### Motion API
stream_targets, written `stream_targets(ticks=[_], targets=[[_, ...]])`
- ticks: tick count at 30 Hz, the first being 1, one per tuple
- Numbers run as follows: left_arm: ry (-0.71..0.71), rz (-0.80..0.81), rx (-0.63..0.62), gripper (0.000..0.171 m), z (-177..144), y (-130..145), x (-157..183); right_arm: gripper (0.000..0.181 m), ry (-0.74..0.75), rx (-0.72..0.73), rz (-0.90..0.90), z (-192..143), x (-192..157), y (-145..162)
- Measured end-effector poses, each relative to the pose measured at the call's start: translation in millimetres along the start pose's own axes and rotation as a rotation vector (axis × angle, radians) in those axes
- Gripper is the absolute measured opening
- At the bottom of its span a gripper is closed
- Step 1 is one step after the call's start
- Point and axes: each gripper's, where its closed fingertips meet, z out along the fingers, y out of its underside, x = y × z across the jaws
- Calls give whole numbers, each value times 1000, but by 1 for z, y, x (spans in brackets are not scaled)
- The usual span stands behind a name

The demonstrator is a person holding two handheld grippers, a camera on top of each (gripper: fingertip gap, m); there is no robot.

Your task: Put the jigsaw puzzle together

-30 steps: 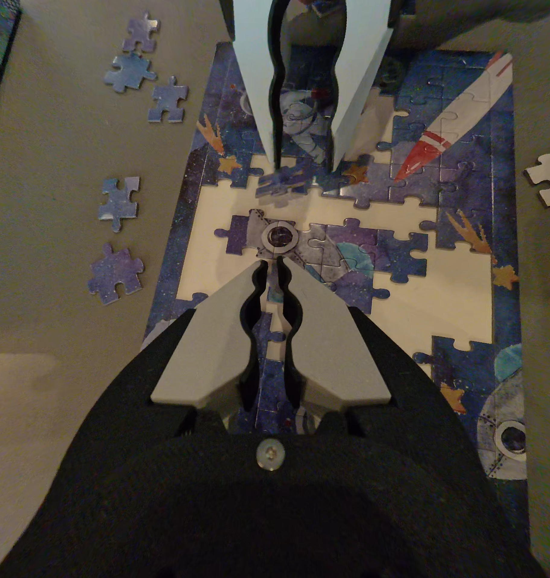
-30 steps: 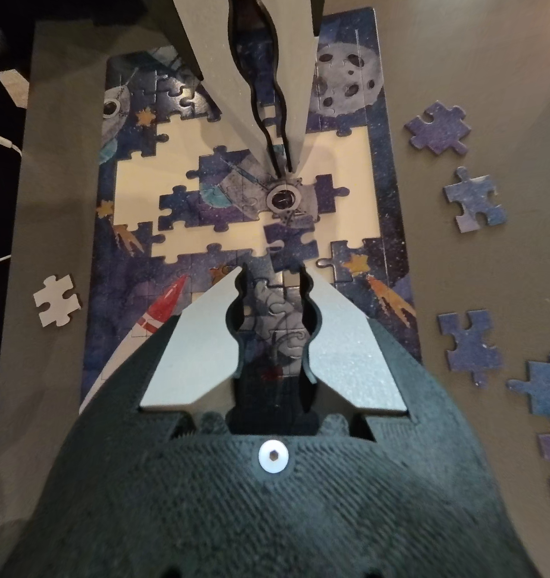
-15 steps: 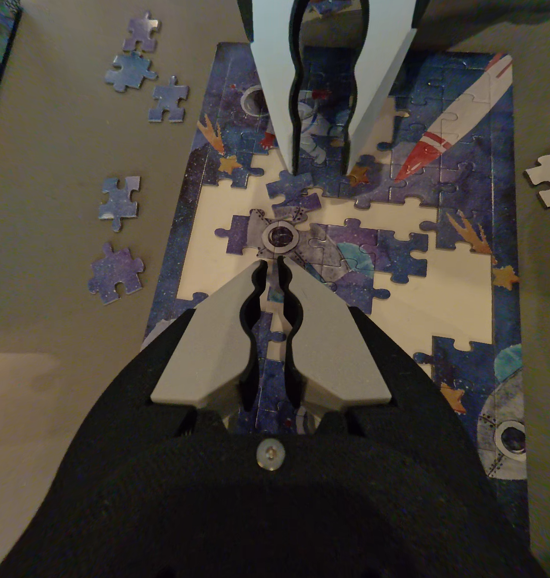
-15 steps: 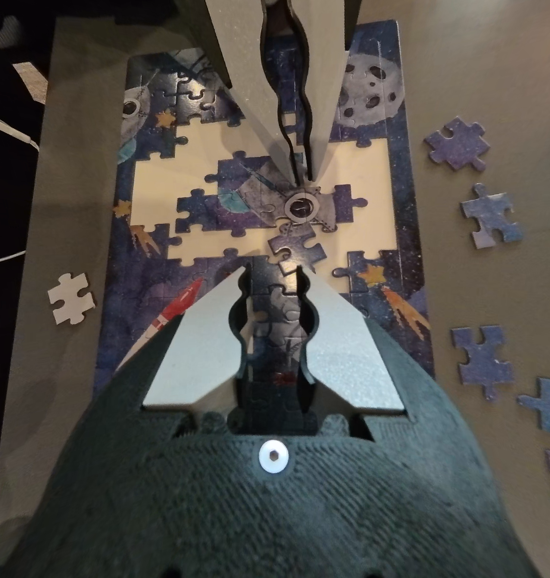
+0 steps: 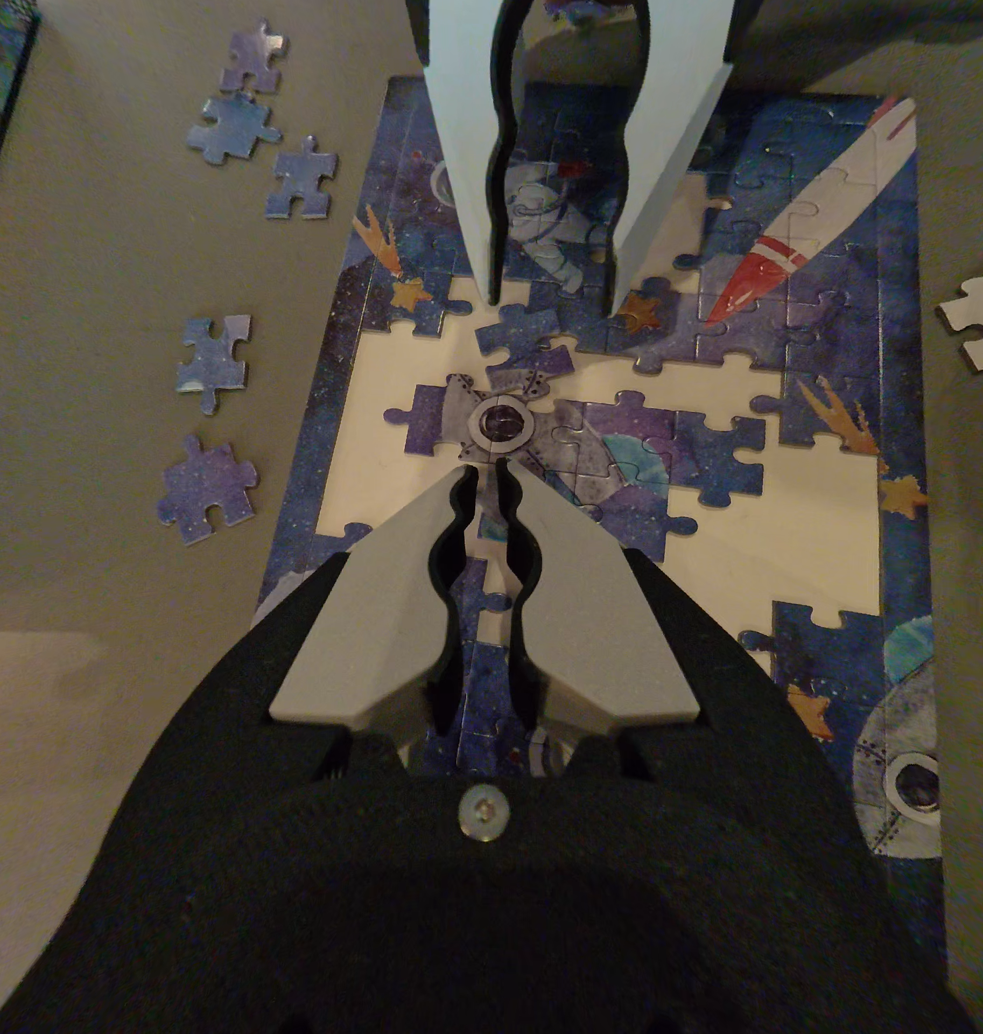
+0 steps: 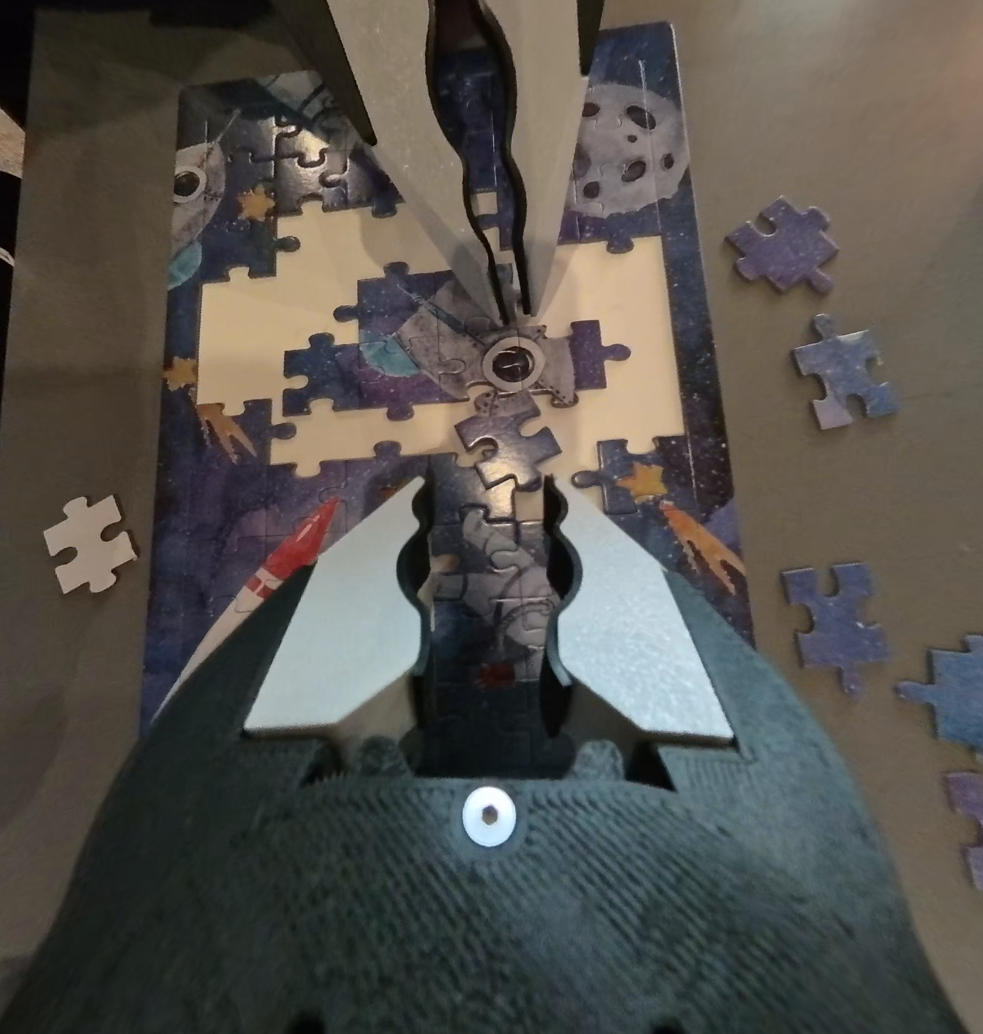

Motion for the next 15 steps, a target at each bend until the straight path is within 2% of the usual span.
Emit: stream_targets(ticks=[15], targets=[[-1,1,0,6,0,0,0,36,-14,-10,-18,0,-8,0]])
